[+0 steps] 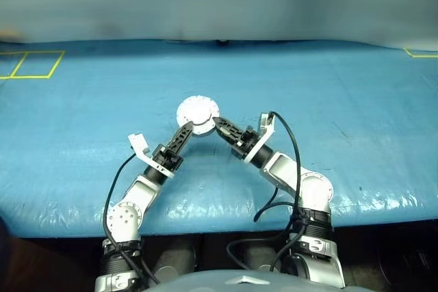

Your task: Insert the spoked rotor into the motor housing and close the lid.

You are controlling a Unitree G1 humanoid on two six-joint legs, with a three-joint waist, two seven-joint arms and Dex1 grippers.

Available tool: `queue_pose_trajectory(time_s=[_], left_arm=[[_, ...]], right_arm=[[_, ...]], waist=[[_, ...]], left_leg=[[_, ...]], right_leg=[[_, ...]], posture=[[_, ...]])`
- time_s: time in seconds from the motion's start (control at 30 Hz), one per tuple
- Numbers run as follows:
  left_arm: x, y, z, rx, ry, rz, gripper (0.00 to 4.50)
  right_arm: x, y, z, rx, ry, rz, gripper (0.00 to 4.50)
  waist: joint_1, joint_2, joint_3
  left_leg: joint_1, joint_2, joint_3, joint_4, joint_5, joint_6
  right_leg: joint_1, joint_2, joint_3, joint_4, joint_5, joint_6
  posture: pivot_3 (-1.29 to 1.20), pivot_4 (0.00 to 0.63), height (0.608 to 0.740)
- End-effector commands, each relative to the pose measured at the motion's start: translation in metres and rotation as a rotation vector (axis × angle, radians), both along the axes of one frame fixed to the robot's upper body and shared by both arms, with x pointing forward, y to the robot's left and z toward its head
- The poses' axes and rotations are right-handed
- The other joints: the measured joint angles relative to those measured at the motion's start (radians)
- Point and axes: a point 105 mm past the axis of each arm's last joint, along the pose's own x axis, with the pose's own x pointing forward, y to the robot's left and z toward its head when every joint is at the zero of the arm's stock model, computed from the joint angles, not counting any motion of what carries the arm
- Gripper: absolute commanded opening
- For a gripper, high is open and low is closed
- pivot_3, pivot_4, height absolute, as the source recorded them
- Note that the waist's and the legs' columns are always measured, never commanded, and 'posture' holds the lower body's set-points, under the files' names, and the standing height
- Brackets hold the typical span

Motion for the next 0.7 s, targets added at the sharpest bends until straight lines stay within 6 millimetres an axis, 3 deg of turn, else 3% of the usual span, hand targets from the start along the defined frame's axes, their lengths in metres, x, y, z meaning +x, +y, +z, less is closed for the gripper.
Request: queue_pose_trajectory(time_s=[0.03, 0.43, 0.53, 0.63, 0.7], left_arm=[[-0.003, -0.001, 0.019, -0.045, -0.072, -0.023, 4.49], [0.007, -0.003, 0.012, -0.055, -0.041, 0.021, 4.49], [0.01, -0.005, 0.01, -0.053, -0.027, 0.035, 3.92], [0.009, -0.008, 0.01, -0.051, -0.029, 0.018, 2.99], [0.008, -0.009, 0.011, -0.059, -0.036, 0.009, 2.81]], right_arm=[[-0.005, 0.008, 0.025, 0.065, -0.088, 0.034, 1.21], [-0.011, 0.014, 0.027, 0.058, -0.105, 0.066, 1.21], [-0.011, 0.014, 0.026, 0.054, -0.104, 0.064, 1.21], [-0.01, 0.014, 0.026, 0.049, -0.106, 0.059, 1.21], [-0.01, 0.013, 0.026, 0.045, -0.105, 0.052, 1.21]], waist=[[-0.001, 0.0, 0.0], [0.001, 0.0, 0.0], [0.001, 0.0, 0.0], [0.001, 0.0, 0.0], [0.0, 0.0, 0.0]], left_leg=[[0.0, 0.0, 0.0, 0.0, 0.0, 0.0], [0.0, 0.0, 0.001, 0.0, 0.0, 0.0], [0.0, 0.0, 0.001, 0.001, 0.0, 0.0], [0.0, 0.0, 0.001, 0.001, 0.0, 0.0], [0.0, 0.0, 0.001, 0.001, 0.0, 0.0]], right_leg=[[0.0, 0.0, 0.0, 0.0, 0.0, 0.0], [0.0, 0.0, 0.001, 0.0, 0.0, 0.0], [0.0, 0.0, 0.001, 0.0, 0.0, 0.0], [0.001, 0.0, 0.001, 0.0, 0.001, 0.0], [0.001, 0.0, 0.001, 0.0, 0.001, 0.0]], posture=[[0.0, 0.15, 0.74], [0.0, 0.15, 0.74], [0.0, 0.15, 0.74], [0.0, 0.15, 0.74], [0.0, 0.15, 0.74]])
